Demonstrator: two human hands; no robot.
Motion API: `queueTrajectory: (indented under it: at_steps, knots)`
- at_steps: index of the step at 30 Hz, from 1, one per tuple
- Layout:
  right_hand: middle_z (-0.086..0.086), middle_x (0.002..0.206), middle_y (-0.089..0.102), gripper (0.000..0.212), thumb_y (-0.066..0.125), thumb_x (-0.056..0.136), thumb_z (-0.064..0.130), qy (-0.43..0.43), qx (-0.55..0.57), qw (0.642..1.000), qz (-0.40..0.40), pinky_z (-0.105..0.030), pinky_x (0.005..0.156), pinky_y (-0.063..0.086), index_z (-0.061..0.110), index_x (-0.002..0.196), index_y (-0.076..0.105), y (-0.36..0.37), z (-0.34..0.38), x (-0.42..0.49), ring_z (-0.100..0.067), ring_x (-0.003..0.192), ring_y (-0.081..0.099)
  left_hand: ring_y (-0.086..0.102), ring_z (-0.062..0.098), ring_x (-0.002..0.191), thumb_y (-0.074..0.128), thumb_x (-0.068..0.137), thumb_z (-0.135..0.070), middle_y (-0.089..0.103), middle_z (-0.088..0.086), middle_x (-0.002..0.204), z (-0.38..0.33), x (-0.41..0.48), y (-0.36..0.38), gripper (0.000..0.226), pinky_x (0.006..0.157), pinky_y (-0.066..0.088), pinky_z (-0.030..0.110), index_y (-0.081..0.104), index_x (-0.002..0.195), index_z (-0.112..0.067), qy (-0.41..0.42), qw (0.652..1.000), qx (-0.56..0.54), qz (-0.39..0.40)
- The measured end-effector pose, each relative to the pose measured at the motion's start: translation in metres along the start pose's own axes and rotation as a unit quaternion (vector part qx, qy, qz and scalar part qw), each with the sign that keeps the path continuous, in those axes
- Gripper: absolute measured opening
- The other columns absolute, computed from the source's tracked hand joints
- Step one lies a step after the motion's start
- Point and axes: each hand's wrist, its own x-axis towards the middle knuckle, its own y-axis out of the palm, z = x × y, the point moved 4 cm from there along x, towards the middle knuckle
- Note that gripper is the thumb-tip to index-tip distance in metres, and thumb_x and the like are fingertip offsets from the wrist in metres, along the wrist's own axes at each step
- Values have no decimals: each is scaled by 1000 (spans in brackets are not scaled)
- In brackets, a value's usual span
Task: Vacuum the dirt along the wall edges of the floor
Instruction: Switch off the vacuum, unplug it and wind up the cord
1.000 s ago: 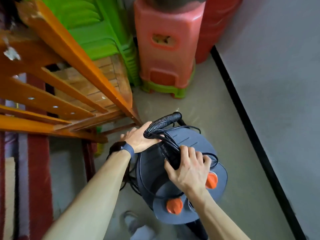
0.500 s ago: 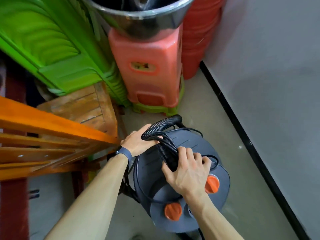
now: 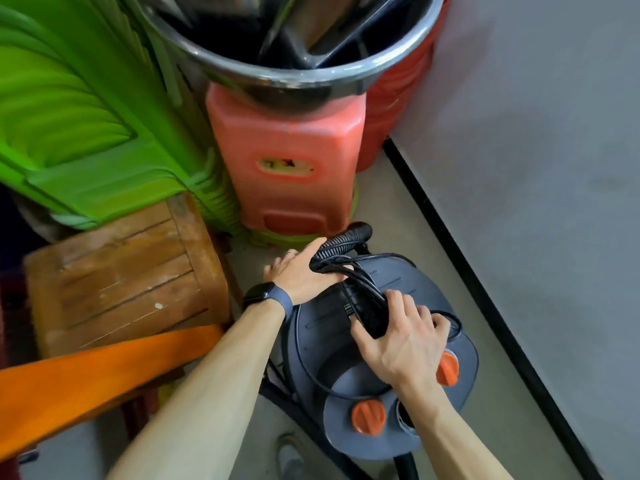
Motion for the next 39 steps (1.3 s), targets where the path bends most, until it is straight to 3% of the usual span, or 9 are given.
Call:
queueTrajectory:
  at_steps: [5, 8, 13, 17, 22, 26, 30, 35, 39]
  knots:
    - [4, 93, 67, 57, 54, 78, 71, 24, 10, 1000, 6, -46, 88, 35, 22, 105, 60, 6, 18, 26, -30, 86, 62, 51, 38, 122, 48, 62, -89, 59, 2, 131, -2, 31, -26, 74, 101, 37, 49, 25, 128, -64, 18, 1000, -2, -14]
    - [3, 93, 66, 56, 53, 78, 71, 33, 21, 999, 12, -47, 88, 36, 22, 103, 59, 11, 36, 48, -31, 86, 62, 44, 38, 129, 52, 67, -84, 50, 6, 142, -1, 50, -47, 79, 105, 34, 47, 22, 138, -62, 2, 1000, 21, -12]
    - [3, 90, 65, 53, 58, 78, 68, 60, 46, 997, 5, -47, 84, 38, 20, 100, 60, 16, 55, 59, -31, 82, 62, 35, 38, 133, 56, 44, -80, 39, 10, 147, 4, 81, -60, 102, 110, 30, 50, 21, 138, -62, -27, 997, -17, 72]
    - [2, 89, 63, 53, 58, 78, 68, 62, 40, 997, 10, -46, 82, 38, 19, 99, 60, 17, 53, 48, -30, 82, 62, 28, 41, 135, 53, 47, -72, 33, 9, 149, -2, 68, -54, 99, 112, 25, 48, 24, 141, -59, -43, 998, -4, 56]
    - [0, 93, 63, 62, 53, 82, 74, 30, 44, 998, 27, -48, 88, 40, 16, 106, 59, 11, 51, 53, -29, 86, 63, 28, 34, 138, 50, 58, -75, 32, 4, 150, -2, 39, -58, 91, 111, 26, 49, 20, 143, -58, -71, 997, 8, 10]
    - [0, 102, 67, 77, 39, 87, 83, -33, 50, 996, 61, -48, 94, 41, 16, 117, 60, 5, 38, 57, -30, 96, 65, 21, 33, 142, 55, 48, -84, 27, 3, 155, 1, 21, -62, 108, 114, 23, 50, 18, 145, -56, -57, 998, -22, 32]
    - [2, 92, 66, 77, 41, 81, 86, -91, 20, 994, 64, -46, 91, 43, 16, 106, 60, 0, 25, 73, -31, 89, 65, 21, 35, 142, 62, 47, -87, 24, 4, 156, 4, 11, -62, 116, 115, 24, 51, 8, 146, -56, -48, 998, 7, 42]
    - [0, 95, 66, 75, 45, 80, 82, -132, 6, 988, 79, -46, 92, 42, 16, 111, 60, 4, 24, 82, -32, 90, 64, 24, 38, 137, 83, 59, -51, 16, 4, 155, 8, -2, -45, 125, 109, 29, 52, -7, 147, -52, -35, 994, 97, 24]
    - [-1, 101, 69, 76, 43, 83, 81, -93, -5, 994, 63, -46, 86, 44, 17, 118, 62, 3, 25, 74, -33, 92, 64, 19, 40, 139, 84, 64, -44, 9, 5, 157, 14, 4, -39, 130, 110, 28, 54, -16, 147, -48, -28, 993, 103, 42]
